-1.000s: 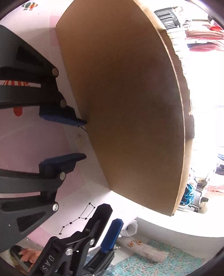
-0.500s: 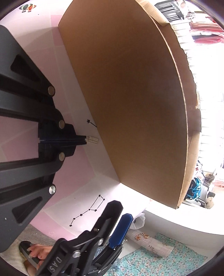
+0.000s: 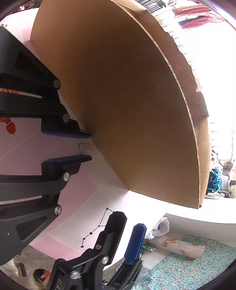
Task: Organize jewelry
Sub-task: 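Grasp the small gold clasp on the table with the left tool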
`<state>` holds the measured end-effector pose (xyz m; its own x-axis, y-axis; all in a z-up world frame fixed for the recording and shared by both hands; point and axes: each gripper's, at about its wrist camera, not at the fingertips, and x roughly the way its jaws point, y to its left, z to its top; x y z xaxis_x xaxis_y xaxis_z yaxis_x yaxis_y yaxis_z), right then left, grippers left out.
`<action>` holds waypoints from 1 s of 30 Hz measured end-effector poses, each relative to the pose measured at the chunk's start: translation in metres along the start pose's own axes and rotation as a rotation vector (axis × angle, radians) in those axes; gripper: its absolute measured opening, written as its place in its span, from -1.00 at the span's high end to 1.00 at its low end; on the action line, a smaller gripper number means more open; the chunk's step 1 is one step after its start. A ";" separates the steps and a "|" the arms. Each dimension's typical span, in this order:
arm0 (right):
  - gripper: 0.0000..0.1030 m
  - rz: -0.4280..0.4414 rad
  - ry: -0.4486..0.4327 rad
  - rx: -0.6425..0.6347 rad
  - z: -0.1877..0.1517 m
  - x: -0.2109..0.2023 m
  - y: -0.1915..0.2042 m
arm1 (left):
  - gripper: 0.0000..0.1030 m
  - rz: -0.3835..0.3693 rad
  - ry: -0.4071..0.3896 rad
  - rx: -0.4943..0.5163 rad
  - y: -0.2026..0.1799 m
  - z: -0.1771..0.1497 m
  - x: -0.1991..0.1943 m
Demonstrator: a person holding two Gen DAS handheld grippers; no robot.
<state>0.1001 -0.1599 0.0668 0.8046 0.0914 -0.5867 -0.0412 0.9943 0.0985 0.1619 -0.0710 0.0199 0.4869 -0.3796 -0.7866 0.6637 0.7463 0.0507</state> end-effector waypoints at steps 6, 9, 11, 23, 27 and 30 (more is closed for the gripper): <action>0.02 0.004 0.004 0.007 0.000 0.002 -0.002 | 0.92 -0.035 0.028 0.066 -0.004 0.005 0.000; 0.02 0.008 0.001 0.012 0.000 0.001 -0.003 | 1.00 -0.082 0.043 0.008 0.006 0.006 -0.003; 0.02 0.008 -0.003 0.013 0.001 0.000 -0.003 | 1.00 -0.062 0.035 0.014 0.006 0.006 -0.006; 0.02 0.006 0.004 0.002 -0.001 0.000 -0.001 | 0.53 -0.064 0.020 0.090 0.004 0.003 -0.004; 0.02 0.003 0.010 0.003 -0.002 0.001 -0.002 | 0.93 -0.068 0.047 0.068 0.013 0.001 -0.003; 0.02 0.005 0.004 0.004 -0.002 0.000 -0.002 | 0.93 -0.079 0.056 0.059 0.015 -0.003 -0.007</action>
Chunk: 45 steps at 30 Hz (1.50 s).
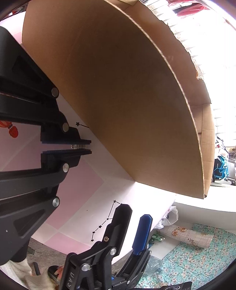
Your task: Organize jewelry
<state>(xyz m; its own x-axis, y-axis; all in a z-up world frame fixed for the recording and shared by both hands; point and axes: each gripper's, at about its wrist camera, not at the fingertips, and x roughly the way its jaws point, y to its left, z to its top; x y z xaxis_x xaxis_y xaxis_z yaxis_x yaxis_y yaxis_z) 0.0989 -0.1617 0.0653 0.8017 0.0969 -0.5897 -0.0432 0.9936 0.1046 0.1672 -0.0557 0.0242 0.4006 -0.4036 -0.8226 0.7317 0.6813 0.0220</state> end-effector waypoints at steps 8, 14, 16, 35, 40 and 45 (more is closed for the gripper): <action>0.02 0.005 -0.009 0.011 0.001 -0.004 -0.002 | 0.92 -0.062 0.003 -0.023 0.001 -0.006 -0.024; 0.02 0.066 -0.104 0.039 0.015 -0.029 -0.002 | 0.92 -0.107 -0.158 -0.048 0.011 0.021 -0.106; 0.03 0.094 -0.128 0.059 0.025 -0.035 -0.003 | 0.92 -0.107 -0.206 -0.063 0.028 0.041 -0.123; -0.03 0.088 -0.158 -0.015 0.067 -0.028 -0.006 | 0.78 -0.203 0.574 -0.230 0.118 0.141 0.081; -0.04 0.074 -0.143 0.024 0.075 -0.023 -0.012 | 0.56 -0.080 0.362 -0.161 0.111 0.141 0.017; -0.07 0.117 -0.085 0.104 0.095 0.004 -0.029 | -0.23 -0.186 0.077 -0.036 0.090 0.107 -0.087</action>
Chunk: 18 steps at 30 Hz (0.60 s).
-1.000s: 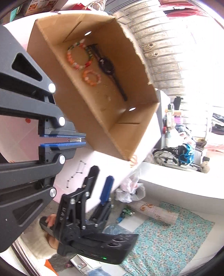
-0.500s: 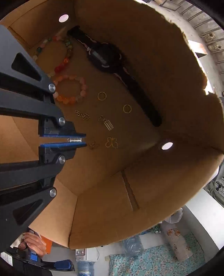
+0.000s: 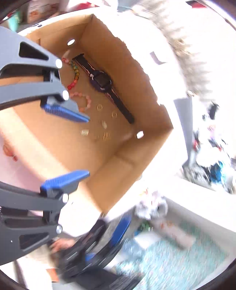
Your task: Organize jewelry
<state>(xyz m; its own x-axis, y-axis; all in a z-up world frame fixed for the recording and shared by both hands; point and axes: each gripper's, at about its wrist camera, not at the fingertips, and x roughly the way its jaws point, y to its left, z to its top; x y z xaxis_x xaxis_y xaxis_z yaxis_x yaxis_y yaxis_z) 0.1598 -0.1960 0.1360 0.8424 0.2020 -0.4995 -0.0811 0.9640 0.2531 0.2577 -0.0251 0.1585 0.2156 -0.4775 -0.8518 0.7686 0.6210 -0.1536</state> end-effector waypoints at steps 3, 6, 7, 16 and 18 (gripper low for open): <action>-0.07 -0.124 0.047 -0.167 0.009 0.021 0.014 | -0.35 0.023 0.053 0.112 -0.026 -0.021 -0.008; -0.04 -0.170 0.147 -0.264 0.008 0.044 0.025 | -0.35 -0.049 0.115 0.140 -0.032 -0.040 0.001; 0.02 -0.167 0.188 -0.258 0.006 0.051 0.025 | -0.33 -0.046 0.150 0.142 -0.036 -0.043 0.007; 0.56 -0.168 0.268 -0.187 -0.014 0.022 0.022 | 0.56 -0.049 0.266 0.038 -0.015 -0.060 0.038; 0.56 -0.172 0.277 -0.187 -0.020 0.011 0.022 | 0.56 -0.051 0.266 0.059 -0.028 -0.069 0.036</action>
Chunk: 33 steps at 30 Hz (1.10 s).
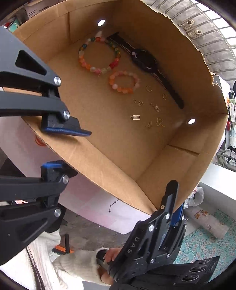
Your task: Organize jewelry
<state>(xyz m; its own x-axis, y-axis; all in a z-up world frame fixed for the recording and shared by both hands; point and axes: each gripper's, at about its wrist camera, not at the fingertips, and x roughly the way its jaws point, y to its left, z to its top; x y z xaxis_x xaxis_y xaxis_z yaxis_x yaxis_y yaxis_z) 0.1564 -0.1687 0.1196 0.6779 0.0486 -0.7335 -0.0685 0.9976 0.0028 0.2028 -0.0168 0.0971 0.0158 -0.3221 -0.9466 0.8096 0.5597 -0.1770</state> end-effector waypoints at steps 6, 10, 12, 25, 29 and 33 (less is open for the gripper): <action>0.52 0.000 -0.003 0.049 -0.034 -0.031 0.003 | 0.49 0.001 -0.014 -0.005 -0.026 -0.019 0.013; 0.48 0.020 -0.035 0.064 -0.046 -0.052 0.005 | 0.15 0.091 -0.046 0.020 -0.049 -0.033 -0.003; 0.34 0.007 -0.078 0.072 -0.047 -0.068 0.006 | -0.01 0.094 -0.108 0.010 -0.056 -0.039 -0.022; 0.03 0.034 -0.252 0.247 -0.017 -0.103 0.012 | -0.87 0.489 -0.616 -0.479 -0.051 -0.079 -0.093; -0.06 0.078 -0.266 0.236 -0.025 -0.107 0.021 | -0.88 0.511 -0.624 -0.529 -0.047 -0.088 -0.093; -0.06 0.064 -0.214 0.195 -0.032 -0.090 0.033 | -0.89 0.499 -0.649 -0.567 -0.045 -0.094 -0.092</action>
<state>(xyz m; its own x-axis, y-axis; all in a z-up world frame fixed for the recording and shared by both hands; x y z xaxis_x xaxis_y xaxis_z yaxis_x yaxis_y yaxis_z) 0.0698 -0.1418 0.1639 0.8171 0.1005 -0.5676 0.0114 0.9817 0.1902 0.1102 0.0593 0.1664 0.7328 -0.2105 -0.6470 0.2249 0.9724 -0.0617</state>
